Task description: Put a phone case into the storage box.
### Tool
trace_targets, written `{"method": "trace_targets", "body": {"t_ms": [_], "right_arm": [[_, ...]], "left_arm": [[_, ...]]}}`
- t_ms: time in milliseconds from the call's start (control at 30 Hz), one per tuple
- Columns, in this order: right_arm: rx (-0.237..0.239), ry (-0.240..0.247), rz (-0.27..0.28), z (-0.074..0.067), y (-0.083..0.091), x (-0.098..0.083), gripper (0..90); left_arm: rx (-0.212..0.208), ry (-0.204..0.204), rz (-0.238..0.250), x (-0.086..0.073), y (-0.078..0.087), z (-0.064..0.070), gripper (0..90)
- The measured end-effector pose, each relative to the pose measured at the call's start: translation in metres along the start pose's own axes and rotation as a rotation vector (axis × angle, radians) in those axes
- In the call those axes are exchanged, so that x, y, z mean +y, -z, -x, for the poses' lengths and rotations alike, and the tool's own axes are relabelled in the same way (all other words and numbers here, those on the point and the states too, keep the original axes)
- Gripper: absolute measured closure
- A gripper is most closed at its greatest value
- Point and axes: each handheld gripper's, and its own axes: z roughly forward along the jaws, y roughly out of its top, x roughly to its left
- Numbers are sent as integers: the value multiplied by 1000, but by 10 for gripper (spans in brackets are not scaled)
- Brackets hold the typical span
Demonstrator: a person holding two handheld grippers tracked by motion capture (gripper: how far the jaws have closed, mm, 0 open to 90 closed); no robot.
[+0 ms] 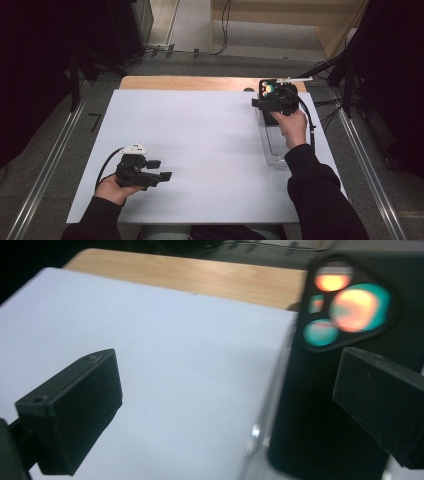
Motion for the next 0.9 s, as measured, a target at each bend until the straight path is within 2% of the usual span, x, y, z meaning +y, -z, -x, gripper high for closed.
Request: {"method": "trace_targets", "body": {"t_ms": [100, 167, 300, 367, 400, 467, 567, 767, 900], "right_arm": [[46, 19, 2, -10, 5, -7, 0], [65, 35, -11, -17, 8, -11, 63], [119, 72, -41, -30, 13, -22, 69], [135, 95, -51, -36, 17, -28, 145], [150, 105, -63, -40, 19, -31, 145], [188, 106, -83, -43, 22, -36, 151], [232, 112, -77, -48, 30, -46, 212], [262, 168, -76, -58, 46, -62, 245], [290, 185, -80, -61, 57, -73, 278]], "left_arm": [[7, -1, -3, 2, 0, -1, 305], [4, -2, 0, 3, 0, -1, 305], [2, -10, -9, 4, 0, -1, 304], [-1, -14, -8, 4, 0, -1, 305], [-3, -16, -8, 4, 1, -1, 304], [-7, -19, -9, 4, 1, 0, 304], [-14, -23, -9, 5, 2, 0, 304], [-21, -26, -3, 5, 2, 1, 304], [-26, -29, -6, 3, 3, 3, 305]]}}
